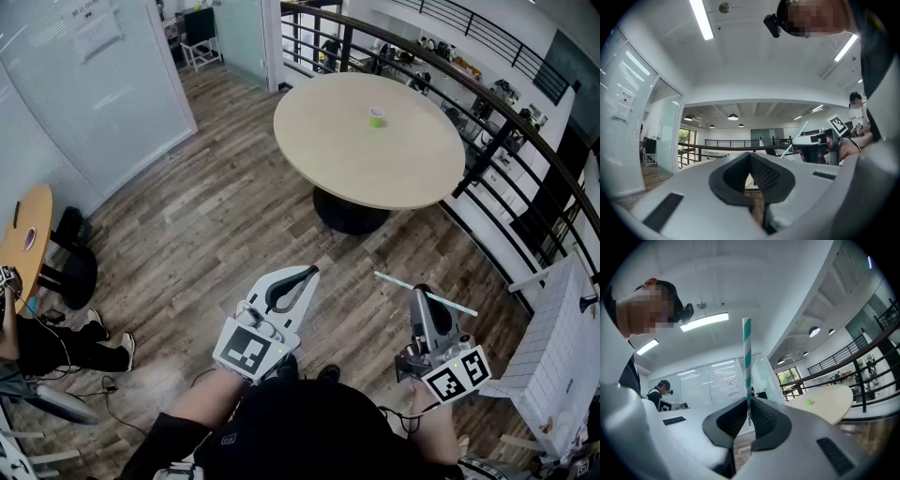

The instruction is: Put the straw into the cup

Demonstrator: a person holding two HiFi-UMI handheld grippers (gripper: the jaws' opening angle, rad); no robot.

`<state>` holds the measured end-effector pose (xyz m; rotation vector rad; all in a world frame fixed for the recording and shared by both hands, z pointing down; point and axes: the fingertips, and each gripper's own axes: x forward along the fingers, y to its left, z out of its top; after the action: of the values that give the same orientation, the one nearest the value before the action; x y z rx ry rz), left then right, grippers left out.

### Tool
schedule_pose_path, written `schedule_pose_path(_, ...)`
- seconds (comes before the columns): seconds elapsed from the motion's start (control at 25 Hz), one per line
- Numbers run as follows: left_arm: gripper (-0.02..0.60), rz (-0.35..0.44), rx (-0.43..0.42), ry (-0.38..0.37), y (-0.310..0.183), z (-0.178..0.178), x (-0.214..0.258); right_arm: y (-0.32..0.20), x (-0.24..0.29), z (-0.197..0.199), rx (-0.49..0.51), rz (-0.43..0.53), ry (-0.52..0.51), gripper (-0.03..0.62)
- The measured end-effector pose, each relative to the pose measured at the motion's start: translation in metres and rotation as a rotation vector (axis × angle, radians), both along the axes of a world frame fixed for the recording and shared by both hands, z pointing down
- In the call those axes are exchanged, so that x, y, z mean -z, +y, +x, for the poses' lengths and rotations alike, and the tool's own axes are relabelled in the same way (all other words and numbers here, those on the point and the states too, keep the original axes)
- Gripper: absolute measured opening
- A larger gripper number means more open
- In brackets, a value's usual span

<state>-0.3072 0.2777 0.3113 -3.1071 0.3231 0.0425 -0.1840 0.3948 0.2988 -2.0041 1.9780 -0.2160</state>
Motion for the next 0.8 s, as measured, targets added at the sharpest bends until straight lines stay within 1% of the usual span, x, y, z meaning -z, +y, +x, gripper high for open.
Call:
schedule_pose_path(0.2,0.005,0.002,0.000,-0.022,0.002,0.005,-0.006,0.003,-0.001,0.004,-0.001,0.003,-0.005,0.037)
schedule_pose_path(0.32,0.005,-0.013,0.028,-0.073,0.001,0.009,-0.007,0.010,0.000,0.008,0.017,0.013,-0.031,0.037)
schedule_pose_path(0.36,0.005,-0.013,0.033,-0.078,0.002,0.012,-0.007,0.014,0.001,0.010,0.025,0.020,-0.043,0.037)
schedule_pose_path(0.44,0.005,-0.008,0.036,-0.071,0.006,0.021,-0.006,0.022,0.003,0.018,0.036,0.032,-0.065,0.037)
schedule_pose_path(0.52,0.005,-0.008,0.041,-0.080,0.014,0.029,-0.008,0.032,0.003,0.027,0.040,0.043,-0.080,0.037)
schedule_pose_path(0.6,0.005,-0.010,0.044,-0.096,0.022,0.037,-0.011,0.041,0.004,0.034,0.045,0.051,-0.083,0.037)
schedule_pose_path(0.8,0.005,0.003,0.042,-0.087,0.035,0.053,-0.014,0.052,0.002,0.052,0.052,0.056,-0.080,0.037)
